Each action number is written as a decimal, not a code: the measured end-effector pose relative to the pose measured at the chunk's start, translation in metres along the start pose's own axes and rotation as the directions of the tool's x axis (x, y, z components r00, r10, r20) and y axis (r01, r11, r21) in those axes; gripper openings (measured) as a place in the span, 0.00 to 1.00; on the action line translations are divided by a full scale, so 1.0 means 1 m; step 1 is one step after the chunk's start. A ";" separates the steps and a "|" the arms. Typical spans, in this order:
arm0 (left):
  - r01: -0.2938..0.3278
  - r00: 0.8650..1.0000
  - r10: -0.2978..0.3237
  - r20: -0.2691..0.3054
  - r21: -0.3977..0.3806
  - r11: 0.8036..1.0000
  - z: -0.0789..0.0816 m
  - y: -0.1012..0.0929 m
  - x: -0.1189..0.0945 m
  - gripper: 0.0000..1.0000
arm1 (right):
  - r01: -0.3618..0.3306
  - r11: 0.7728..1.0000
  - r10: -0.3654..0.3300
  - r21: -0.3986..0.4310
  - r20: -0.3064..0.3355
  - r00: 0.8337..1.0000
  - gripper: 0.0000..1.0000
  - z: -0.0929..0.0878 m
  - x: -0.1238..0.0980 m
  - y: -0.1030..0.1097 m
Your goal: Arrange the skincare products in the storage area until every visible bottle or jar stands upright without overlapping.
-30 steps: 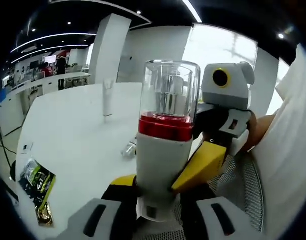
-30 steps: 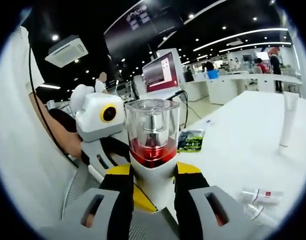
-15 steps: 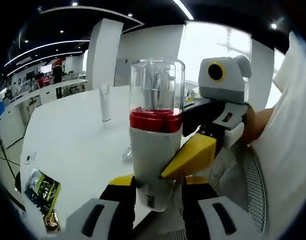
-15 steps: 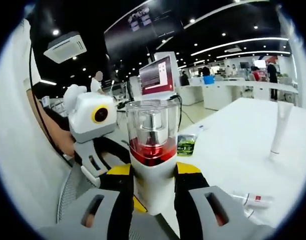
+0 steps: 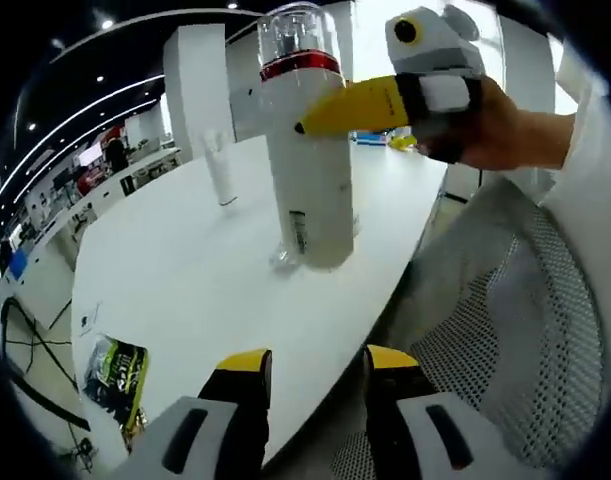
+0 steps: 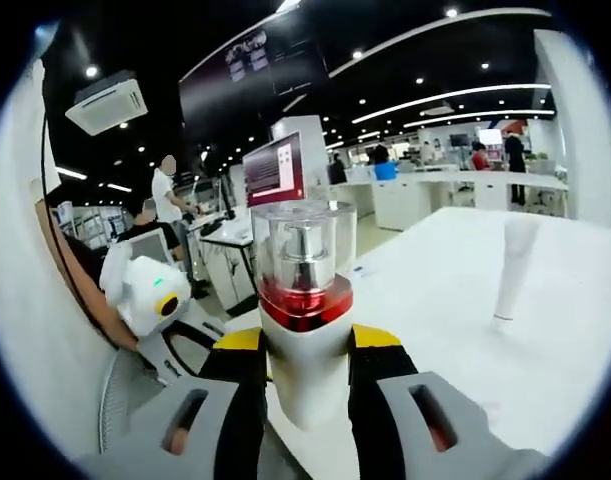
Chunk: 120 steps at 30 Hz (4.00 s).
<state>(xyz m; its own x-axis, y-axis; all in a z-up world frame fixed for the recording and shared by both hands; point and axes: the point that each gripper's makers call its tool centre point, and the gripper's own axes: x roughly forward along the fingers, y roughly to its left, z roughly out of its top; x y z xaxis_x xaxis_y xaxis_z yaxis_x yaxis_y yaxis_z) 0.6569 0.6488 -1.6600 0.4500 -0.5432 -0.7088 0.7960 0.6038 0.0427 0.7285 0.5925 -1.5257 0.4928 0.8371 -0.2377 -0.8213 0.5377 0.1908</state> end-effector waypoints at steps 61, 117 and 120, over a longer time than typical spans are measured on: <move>-0.010 0.989 0.008 -0.148 -0.012 1.000 -0.032 0.008 0.006 0.39 | 0.362 0.929 -0.367 0.074 0.060 0.928 0.28 0.038 -0.041 -0.180; -0.006 0.982 0.003 -0.187 -0.012 1.000 -0.040 0.010 0.006 0.29 | 0.222 0.972 -0.227 -0.077 -0.069 0.971 0.28 -0.014 0.015 -0.284; 0.000 0.981 -0.001 -0.194 -0.009 1.000 -0.042 0.009 0.007 0.29 | 0.199 0.975 -0.206 -0.097 -0.072 0.976 0.28 -0.014 0.019 -0.286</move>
<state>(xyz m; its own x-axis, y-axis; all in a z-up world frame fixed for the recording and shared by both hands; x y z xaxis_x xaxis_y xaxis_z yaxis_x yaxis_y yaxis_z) 0.6499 0.6748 -1.6940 0.3616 -0.4202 -0.8322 0.7922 0.6092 0.0366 0.9682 0.4532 -1.5977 0.6297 0.6986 -0.3397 -0.7308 0.6810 0.0459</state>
